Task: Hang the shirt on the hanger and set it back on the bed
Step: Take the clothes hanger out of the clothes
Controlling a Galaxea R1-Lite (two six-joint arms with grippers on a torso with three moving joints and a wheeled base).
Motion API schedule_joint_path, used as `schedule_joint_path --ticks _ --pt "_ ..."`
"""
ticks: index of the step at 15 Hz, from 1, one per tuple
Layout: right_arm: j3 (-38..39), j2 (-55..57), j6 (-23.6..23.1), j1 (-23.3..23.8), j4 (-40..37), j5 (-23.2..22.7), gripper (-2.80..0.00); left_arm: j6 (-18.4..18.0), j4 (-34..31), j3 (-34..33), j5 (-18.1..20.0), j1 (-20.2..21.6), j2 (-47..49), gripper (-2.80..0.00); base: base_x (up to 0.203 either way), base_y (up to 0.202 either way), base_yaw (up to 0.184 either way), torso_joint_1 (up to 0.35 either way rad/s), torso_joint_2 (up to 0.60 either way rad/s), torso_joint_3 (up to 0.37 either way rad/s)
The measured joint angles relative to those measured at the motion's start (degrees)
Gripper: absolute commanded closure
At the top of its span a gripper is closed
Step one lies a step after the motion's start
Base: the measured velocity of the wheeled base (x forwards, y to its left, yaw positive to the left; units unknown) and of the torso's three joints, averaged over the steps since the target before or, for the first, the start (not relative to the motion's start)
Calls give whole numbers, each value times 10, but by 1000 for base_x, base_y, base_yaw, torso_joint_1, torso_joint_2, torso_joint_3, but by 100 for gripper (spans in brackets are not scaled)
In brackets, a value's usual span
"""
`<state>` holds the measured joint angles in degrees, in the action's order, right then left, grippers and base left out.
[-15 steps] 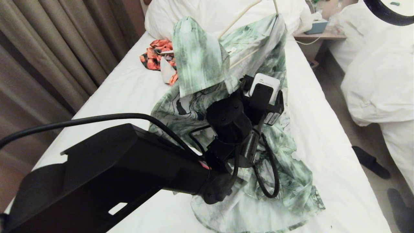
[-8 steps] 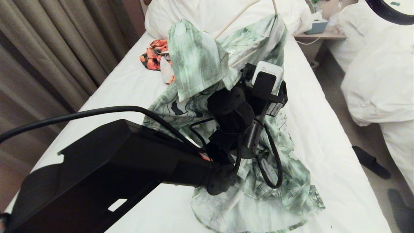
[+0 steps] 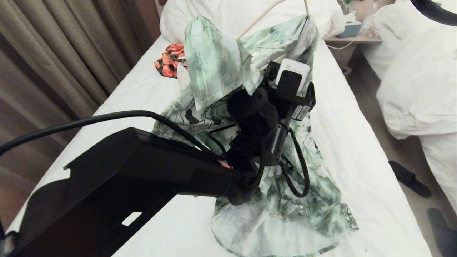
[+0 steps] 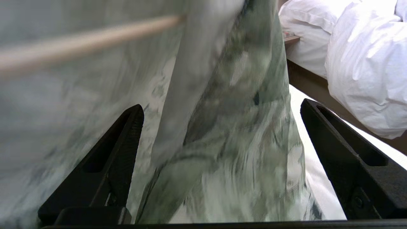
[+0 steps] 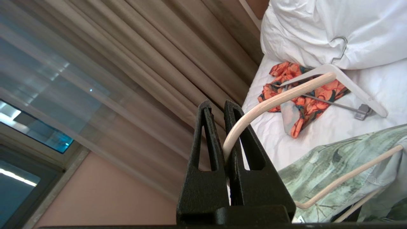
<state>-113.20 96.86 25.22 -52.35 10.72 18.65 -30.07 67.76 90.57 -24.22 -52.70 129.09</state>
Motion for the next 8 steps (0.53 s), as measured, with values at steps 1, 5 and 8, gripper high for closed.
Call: schedule_joint_path --ticks 1,5,8 --pt "0 -1 0 -1 0 0 0 0 -5 8 0 0 0 -280 0 0 0 0 0 0" --pt "0 -5 8 -2 -11 -3 0 0 -10 31 10 0 4 -280 0 0 0 0 0 0" --pt "0 -5 9 -1 -11 -4 0 0 -18 43 10 -1 5 -40 0 0 0 0 0 0"
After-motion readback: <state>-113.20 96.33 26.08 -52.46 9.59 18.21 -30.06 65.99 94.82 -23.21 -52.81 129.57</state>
